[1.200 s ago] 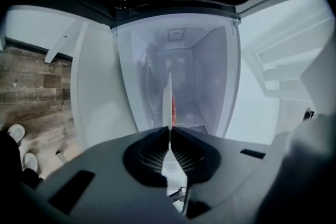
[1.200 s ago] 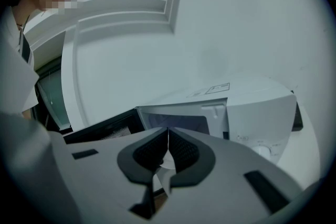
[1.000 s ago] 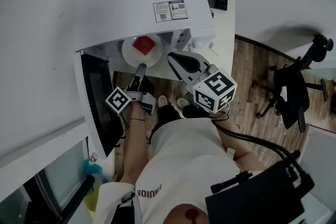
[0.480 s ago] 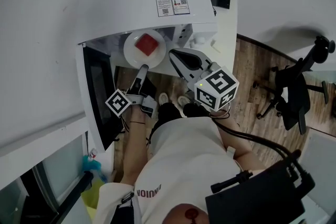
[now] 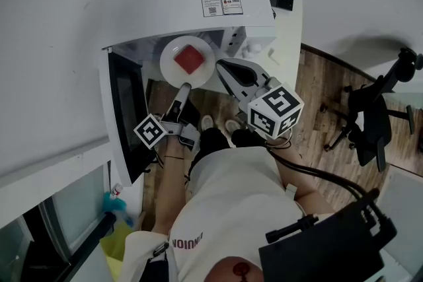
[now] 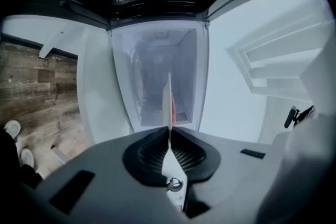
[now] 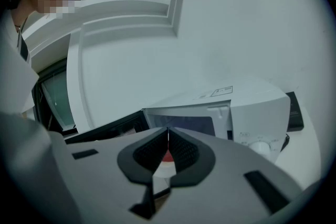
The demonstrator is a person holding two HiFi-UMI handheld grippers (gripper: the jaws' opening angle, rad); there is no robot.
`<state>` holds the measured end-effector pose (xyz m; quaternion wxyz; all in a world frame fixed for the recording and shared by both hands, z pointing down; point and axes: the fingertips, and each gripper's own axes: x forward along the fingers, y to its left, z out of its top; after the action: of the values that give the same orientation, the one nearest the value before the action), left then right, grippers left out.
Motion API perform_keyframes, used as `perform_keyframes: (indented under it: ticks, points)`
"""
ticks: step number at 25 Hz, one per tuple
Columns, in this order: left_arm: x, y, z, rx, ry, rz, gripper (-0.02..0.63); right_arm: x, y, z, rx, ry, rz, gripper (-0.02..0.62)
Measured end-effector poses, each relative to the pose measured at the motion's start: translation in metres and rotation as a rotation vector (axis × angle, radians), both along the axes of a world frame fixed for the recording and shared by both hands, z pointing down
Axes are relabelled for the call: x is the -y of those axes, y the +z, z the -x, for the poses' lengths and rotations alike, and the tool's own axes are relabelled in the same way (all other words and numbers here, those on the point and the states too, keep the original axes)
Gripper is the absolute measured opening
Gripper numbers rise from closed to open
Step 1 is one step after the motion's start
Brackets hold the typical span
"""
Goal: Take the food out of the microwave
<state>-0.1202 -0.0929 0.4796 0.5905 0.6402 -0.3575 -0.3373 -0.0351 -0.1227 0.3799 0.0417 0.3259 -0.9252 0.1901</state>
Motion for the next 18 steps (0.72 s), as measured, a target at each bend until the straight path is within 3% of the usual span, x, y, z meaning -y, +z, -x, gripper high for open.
perform_keyframes:
  ticks: [18]
  points:
    - [-0.014, -0.018, -0.011, -0.009, 0.058, -0.035, 0.025, 0.002, -0.004, 0.002, 0.014, 0.007, -0.012, 0.021]
